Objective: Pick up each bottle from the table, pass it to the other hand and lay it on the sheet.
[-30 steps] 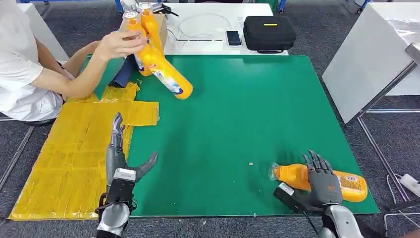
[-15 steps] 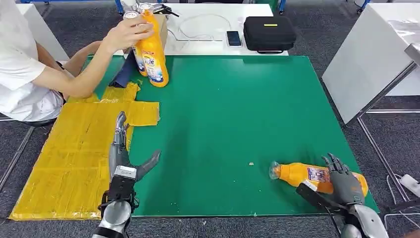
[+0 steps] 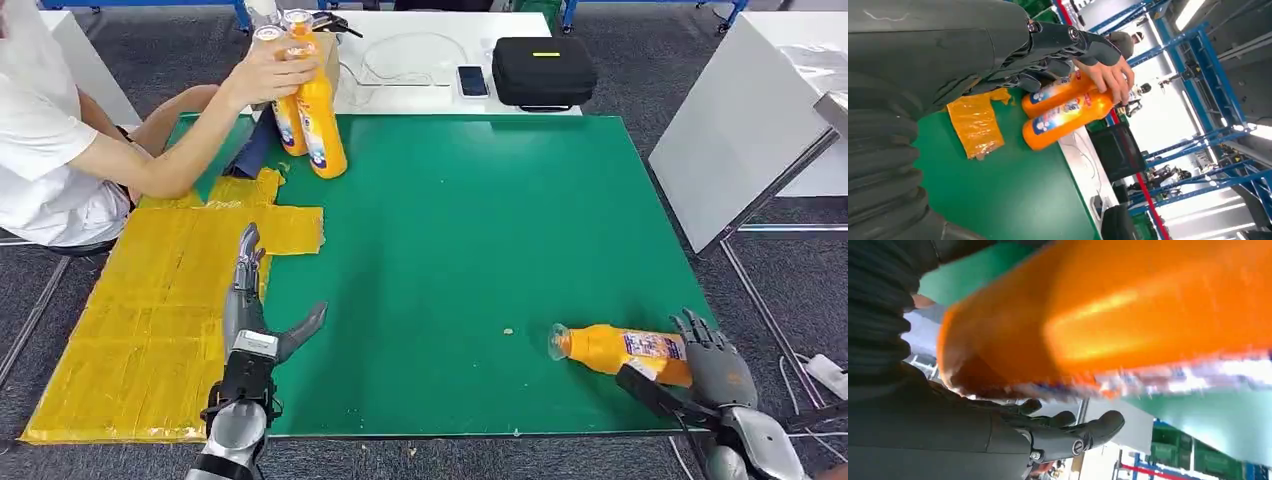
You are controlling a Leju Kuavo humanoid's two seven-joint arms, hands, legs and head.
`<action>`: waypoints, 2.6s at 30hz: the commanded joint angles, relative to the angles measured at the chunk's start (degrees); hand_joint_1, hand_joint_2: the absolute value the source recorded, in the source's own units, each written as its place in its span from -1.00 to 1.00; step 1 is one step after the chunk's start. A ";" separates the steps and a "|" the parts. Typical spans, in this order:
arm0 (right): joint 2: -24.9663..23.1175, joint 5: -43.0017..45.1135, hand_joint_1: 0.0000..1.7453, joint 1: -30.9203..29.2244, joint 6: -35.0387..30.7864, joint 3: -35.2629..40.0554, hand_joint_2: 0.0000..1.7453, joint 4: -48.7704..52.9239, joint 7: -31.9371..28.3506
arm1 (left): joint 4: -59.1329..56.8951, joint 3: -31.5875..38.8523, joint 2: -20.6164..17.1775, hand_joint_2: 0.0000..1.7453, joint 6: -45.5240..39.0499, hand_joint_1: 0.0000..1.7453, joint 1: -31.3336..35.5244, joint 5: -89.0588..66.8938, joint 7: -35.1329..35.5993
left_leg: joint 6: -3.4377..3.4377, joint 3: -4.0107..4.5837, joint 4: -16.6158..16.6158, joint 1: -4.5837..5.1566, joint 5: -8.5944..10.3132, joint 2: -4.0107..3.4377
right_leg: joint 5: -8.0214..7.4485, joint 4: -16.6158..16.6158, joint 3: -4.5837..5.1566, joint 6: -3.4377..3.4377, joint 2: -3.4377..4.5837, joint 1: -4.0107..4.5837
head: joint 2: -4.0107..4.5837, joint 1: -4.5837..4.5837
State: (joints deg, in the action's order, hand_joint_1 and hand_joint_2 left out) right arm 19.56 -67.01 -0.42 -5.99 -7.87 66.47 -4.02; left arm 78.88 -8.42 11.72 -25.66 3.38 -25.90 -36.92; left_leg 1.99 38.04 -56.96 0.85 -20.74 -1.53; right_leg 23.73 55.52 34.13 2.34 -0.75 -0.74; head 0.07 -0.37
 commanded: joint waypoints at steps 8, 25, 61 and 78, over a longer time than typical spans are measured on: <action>0.12 -1.87 1.00 -0.10 3.02 3.02 1.00 -11.02 -0.80 | -5.04 -1.54 -1.22 1.00 1.18 -1.00 3.01 1.12 0.02 | -0.14 -0.36 0.07 -0.14 -0.08 0.33 | 0.06 -0.19 -0.49 -0.09 -0.17 0.09 | 0.00 0.02; -17.62 11.26 1.00 -4.47 -17.77 6.99 1.00 4.36 -7.53 | -2.46 -6.89 -2.47 1.00 8.86 -1.00 3.35 0.35 5.62 | -0.03 -0.24 -0.02 -0.08 0.00 -0.36 | -0.22 0.02 -0.79 0.06 0.31 0.11 | -0.02 -0.02; -34.36 42.05 1.00 -15.38 -8.72 21.28 1.00 -7.48 -19.40 | -9.08 -16.84 -2.22 1.00 22.36 -1.00 12.46 4.49 11.44 | -0.12 0.27 -0.02 -0.12 0.18 0.04 | -0.10 0.09 -0.35 0.05 -0.03 0.12 | 0.00 0.02; -37.08 41.96 1.00 -17.91 -6.37 27.63 1.00 -13.85 -19.86 | -8.88 -16.33 -1.78 1.00 23.08 -1.00 13.78 7.90 11.36 | -0.06 0.46 0.00 -0.09 0.25 -0.02 | -0.17 0.09 -0.16 0.08 -0.04 0.12 | 0.00 0.02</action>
State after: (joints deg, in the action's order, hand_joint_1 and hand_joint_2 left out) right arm -15.73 -25.03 -13.44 -13.27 13.77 62.38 -23.69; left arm 72.39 -23.76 10.84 -3.08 13.71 -20.18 -25.75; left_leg 2.03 38.59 -56.95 0.82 -20.44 -1.53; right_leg 23.56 55.62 34.04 2.48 -0.90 -0.66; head 0.07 -0.35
